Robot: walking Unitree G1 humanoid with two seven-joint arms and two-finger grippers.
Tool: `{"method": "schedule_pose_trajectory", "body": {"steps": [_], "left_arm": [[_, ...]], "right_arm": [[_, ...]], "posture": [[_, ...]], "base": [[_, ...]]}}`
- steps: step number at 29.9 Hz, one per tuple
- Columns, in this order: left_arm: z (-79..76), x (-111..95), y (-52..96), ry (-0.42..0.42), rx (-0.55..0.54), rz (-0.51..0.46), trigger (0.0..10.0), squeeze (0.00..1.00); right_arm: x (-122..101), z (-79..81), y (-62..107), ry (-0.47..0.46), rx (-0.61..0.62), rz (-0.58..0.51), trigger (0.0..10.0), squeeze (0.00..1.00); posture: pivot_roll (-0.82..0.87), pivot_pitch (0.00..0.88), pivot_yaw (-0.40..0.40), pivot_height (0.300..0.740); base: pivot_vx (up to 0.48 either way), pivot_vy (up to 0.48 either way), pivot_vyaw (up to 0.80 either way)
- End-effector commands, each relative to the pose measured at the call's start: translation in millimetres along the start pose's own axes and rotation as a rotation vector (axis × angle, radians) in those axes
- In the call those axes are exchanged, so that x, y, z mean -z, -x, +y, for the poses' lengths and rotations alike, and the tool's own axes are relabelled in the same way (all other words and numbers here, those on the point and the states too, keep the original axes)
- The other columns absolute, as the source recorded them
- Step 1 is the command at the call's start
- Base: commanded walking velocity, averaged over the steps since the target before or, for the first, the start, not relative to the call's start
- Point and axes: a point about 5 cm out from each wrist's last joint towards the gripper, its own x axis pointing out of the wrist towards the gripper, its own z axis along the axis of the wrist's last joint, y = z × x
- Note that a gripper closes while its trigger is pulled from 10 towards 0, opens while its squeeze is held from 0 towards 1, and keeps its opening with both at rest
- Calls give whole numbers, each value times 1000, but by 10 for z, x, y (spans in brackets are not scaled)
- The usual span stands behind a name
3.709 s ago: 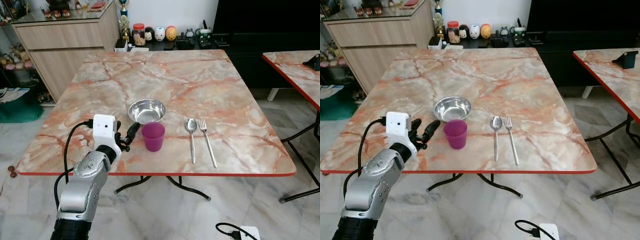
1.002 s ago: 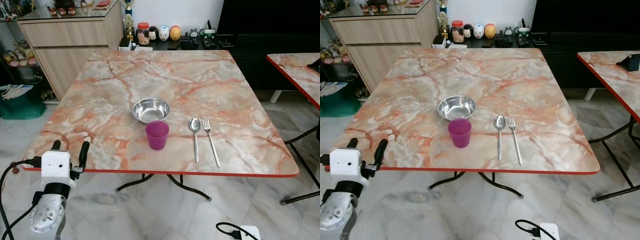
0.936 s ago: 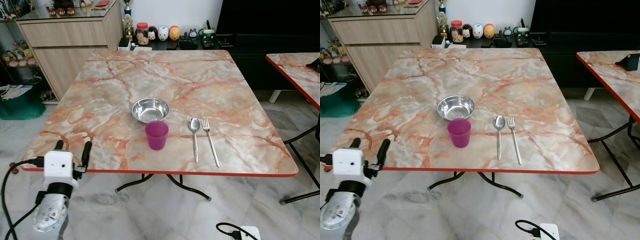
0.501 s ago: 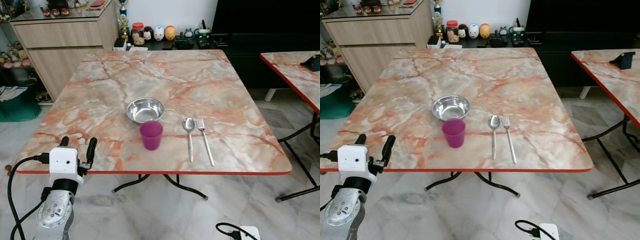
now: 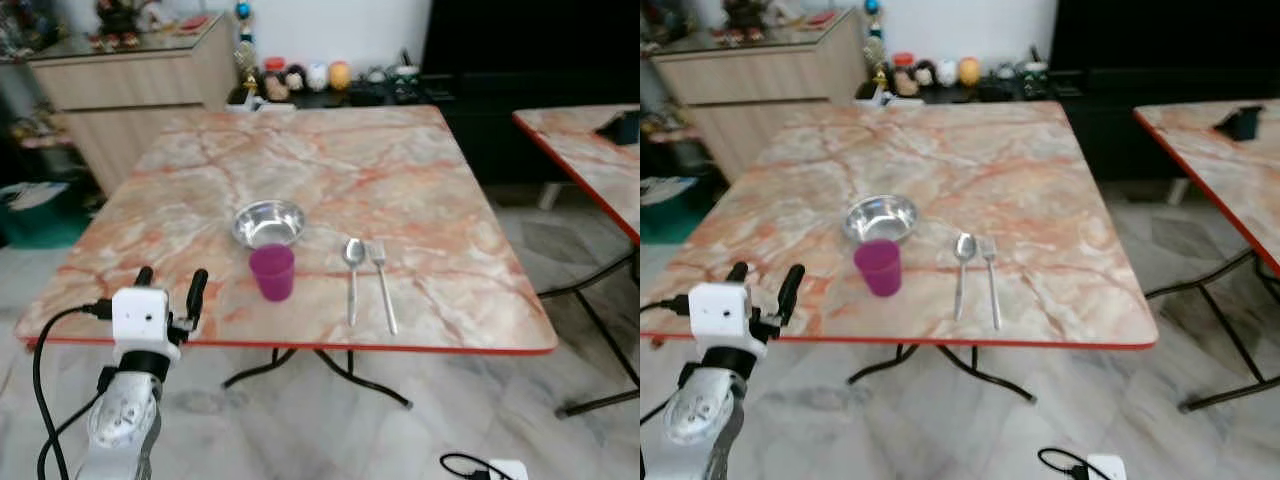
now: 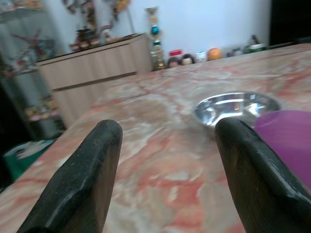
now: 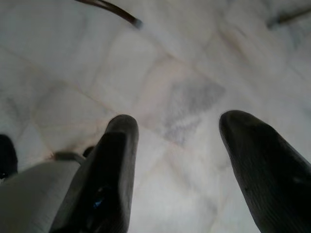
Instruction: Setting the table
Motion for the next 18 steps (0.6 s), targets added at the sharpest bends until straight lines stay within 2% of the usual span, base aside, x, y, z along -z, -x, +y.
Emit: {"method": "schedule_pose_trajectory", "body": {"steps": [1,12,16,18], "left_arm": [[33,19,3,-7,-6,13,10000,0],[55,10,-13,20,-16,7,10000,0],[43,-8,-43,66,0,2,10000,0],[31,-16,-49,63,8,0,10000,0]], "right_arm": [[-40,56,-10,1,-16,-14,10000,0],[-51,47,-13,4,-17,-15,10000,0],[-57,50,-15,2,-16,-16,10000,0],[-56,50,-14,0,-14,-16,10000,0]], "posture": [[7,0,1,740],[14,0,-5,740],[6,0,-1,740],[6,0,-1,740]], "base": [[0,0,0],[0,0,0],[0,0,0],[0,0,0]]}}
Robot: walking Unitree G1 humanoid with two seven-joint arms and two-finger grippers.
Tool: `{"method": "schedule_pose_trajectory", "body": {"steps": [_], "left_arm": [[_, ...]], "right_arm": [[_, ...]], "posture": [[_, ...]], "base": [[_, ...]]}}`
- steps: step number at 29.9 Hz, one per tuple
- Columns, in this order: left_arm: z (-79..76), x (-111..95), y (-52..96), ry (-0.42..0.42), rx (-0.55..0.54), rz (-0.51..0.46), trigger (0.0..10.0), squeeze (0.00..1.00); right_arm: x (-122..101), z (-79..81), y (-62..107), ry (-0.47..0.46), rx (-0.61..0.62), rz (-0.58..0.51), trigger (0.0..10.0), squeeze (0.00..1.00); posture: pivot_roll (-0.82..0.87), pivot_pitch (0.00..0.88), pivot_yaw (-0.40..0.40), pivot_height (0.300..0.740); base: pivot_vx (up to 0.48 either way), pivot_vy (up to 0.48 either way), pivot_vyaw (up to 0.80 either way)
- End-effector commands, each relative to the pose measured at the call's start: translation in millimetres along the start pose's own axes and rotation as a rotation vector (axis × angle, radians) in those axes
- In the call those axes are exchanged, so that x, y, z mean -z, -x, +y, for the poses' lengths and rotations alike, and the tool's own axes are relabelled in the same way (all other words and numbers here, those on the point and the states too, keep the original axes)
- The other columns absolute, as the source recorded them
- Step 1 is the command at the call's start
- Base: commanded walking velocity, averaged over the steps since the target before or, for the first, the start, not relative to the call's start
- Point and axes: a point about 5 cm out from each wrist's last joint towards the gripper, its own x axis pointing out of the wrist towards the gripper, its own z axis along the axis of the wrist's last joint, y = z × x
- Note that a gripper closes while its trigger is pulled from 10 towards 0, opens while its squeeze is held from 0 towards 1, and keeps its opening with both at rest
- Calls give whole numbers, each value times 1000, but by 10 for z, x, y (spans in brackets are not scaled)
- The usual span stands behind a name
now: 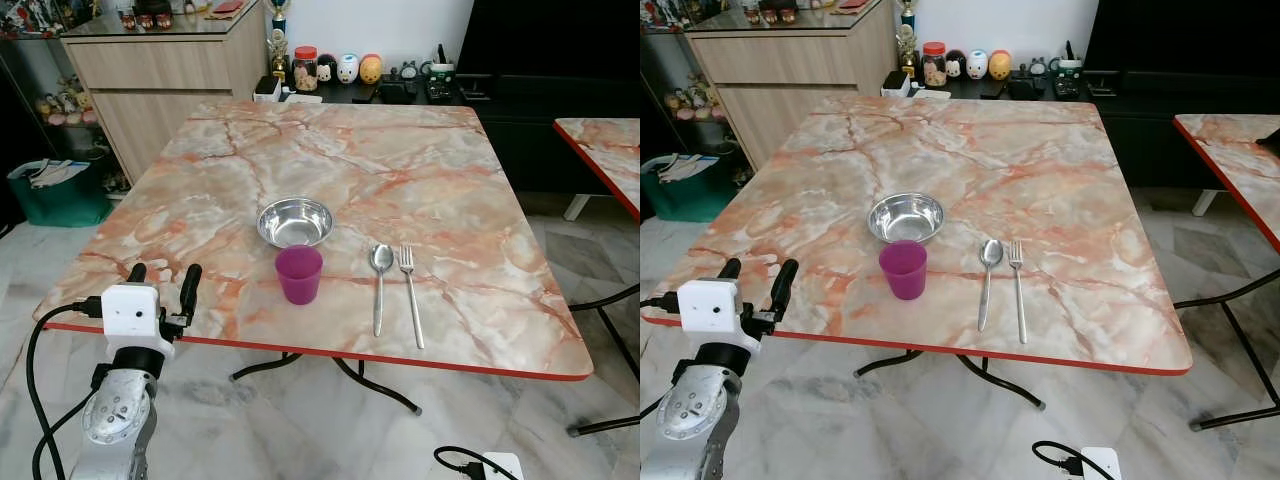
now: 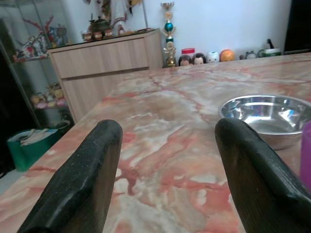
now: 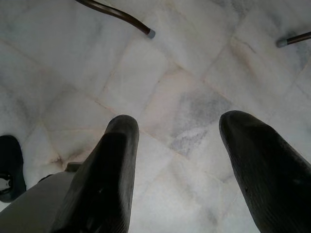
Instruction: Setting the table
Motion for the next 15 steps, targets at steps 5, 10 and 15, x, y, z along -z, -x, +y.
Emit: {"method": "schedule_pose_trajectory", "body": {"steps": [5,10,15], "left_arm": [[-7,-5,-34,22,5,6,10000,0],[-8,-16,-41,31,8,1,10000,0],[-22,-15,-40,37,8,1,10000,0]], "right_arm": [[1,13,1,-9,1,-3,10000,0],[2,20,0,-27,-8,-1,10000,0],[-2,21,0,-28,-14,-4,10000,0]], "posture": [[6,0,0,740],[10,0,-2,740],[9,0,-2,740]], "base": [[0,0,0],[0,0,-84],[0,0,-525]]}}
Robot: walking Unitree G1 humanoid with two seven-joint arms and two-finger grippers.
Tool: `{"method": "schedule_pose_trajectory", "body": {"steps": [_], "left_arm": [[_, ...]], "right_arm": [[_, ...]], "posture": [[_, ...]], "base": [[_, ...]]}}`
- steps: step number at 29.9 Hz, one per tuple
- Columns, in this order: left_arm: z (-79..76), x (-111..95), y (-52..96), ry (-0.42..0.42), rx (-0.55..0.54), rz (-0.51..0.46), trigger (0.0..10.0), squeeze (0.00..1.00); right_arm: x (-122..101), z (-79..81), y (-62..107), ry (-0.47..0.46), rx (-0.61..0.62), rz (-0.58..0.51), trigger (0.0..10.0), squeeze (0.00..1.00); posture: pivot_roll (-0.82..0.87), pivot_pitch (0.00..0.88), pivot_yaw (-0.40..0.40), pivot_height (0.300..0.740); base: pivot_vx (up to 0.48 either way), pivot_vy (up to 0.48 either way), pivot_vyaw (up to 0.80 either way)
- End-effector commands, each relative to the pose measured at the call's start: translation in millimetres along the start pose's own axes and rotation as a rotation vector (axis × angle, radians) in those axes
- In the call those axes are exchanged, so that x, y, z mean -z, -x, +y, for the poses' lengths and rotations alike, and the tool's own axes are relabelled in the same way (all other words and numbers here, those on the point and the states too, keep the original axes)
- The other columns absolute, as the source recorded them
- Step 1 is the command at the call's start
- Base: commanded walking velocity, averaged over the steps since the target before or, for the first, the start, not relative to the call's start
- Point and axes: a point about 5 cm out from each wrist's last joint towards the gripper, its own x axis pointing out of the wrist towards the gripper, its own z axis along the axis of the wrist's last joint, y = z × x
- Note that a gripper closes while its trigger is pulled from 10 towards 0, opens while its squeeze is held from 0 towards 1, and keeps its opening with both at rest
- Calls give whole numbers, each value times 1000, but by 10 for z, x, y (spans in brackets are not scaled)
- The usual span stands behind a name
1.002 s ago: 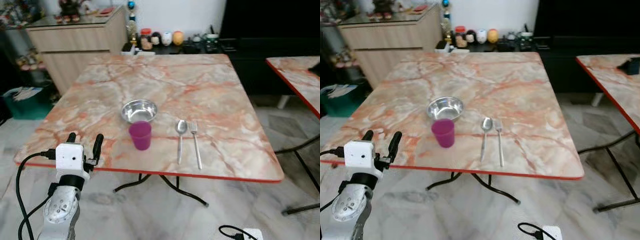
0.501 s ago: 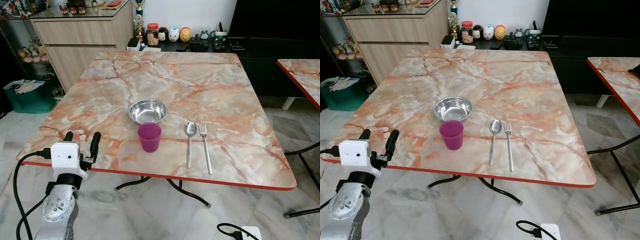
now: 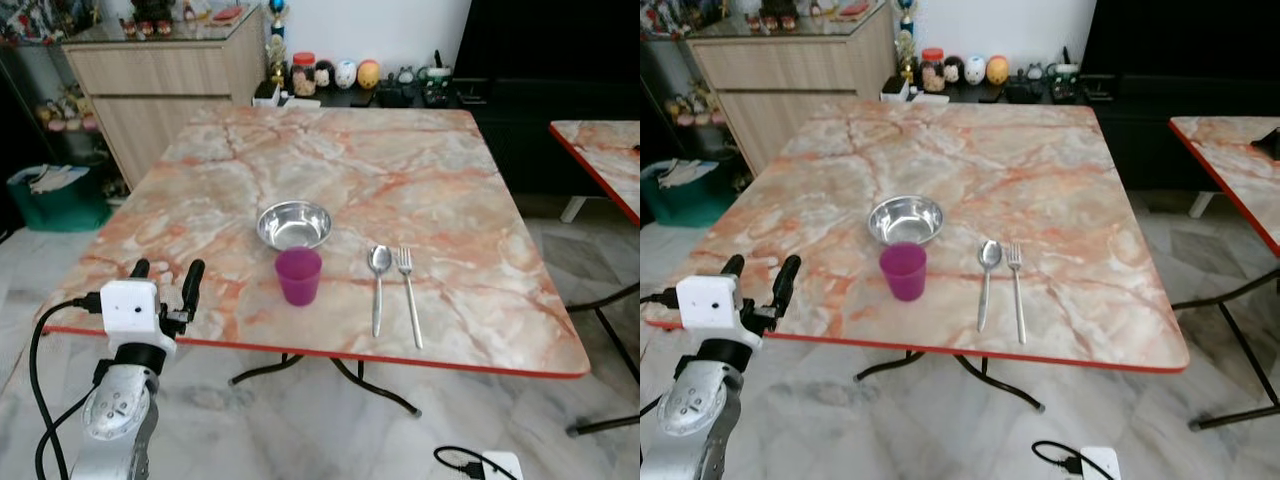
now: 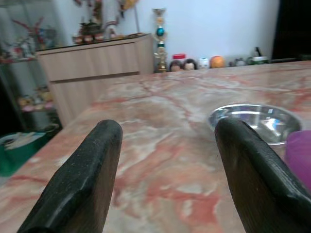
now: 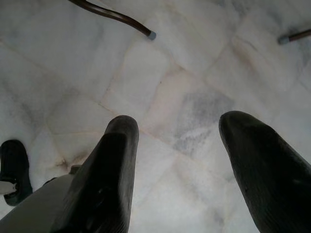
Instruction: Setting the table
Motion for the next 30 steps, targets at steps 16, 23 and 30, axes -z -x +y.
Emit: {"method": "schedule_pose_trajectory", "body": {"steps": [16,23,30], "left_arm": [[-29,-9,-35,10,15,-4,10000,0],[-43,-27,-54,14,20,-13,10000,0],[-47,-36,-64,16,20,-17,10000,0]], "right_arm": [[18,3,7,4,4,-4,10000,0],[21,3,8,4,6,-4,10000,0],[12,0,5,4,7,-4,10000,0]], "posture": [[7,0,4,740],[3,0,6,740],[9,0,1,740]], "base": [[16,0,0],[270,0,0],[296,0,0]]}}
